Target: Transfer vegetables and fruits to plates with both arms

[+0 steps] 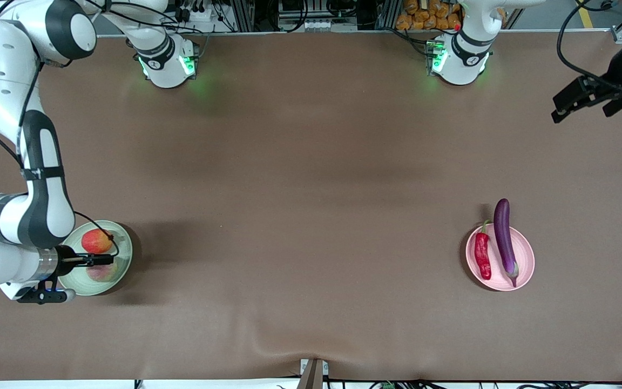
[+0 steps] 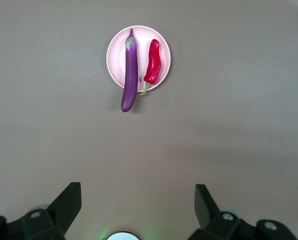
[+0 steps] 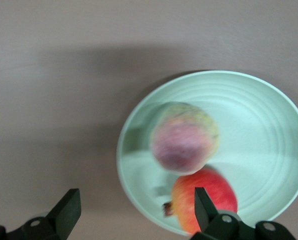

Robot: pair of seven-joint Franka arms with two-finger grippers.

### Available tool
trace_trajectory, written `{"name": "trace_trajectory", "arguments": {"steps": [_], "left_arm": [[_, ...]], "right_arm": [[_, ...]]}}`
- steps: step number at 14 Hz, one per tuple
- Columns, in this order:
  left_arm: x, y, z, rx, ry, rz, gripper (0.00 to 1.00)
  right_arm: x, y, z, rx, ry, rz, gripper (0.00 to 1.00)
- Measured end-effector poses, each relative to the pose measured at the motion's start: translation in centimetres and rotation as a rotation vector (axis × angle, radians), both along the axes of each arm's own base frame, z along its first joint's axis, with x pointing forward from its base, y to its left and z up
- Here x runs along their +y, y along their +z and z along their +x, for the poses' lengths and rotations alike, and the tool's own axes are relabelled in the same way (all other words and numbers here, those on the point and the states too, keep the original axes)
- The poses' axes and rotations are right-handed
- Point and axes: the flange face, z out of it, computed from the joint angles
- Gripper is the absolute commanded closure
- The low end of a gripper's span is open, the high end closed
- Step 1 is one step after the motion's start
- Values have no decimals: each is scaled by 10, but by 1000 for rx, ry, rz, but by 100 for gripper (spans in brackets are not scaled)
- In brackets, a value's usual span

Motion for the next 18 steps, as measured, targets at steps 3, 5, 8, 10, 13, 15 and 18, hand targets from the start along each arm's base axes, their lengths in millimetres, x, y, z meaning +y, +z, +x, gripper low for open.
{"name": "trace_trajectory", "arguments": {"steps": [3,5,8,10,13,15,18], "left_arm": [[1,-4,-9,8,1,3,0],[3,-7,-9,13,4,3,0],[4,-14,-8,24,6,4,0],[7,-17,-7,25,13,4,0],[10,-19,-4,15,19,2,0],[10,-20,-4,15,19,2,0],[10,-19,-3,9,18,2,0]], "right_arm": [[15,85,-3,-32,29,15,0],[31,150,-16,-58,33,6,0],[79,225,-49,-33,-32,-24,0],[105,252,-69,-35,-29,-36,0],[119,276,-98,-73,-14,-46,0],[119,291,-126,-100,-17,-57,0],[120,318,-165,-107,-14,-69,0]]}}
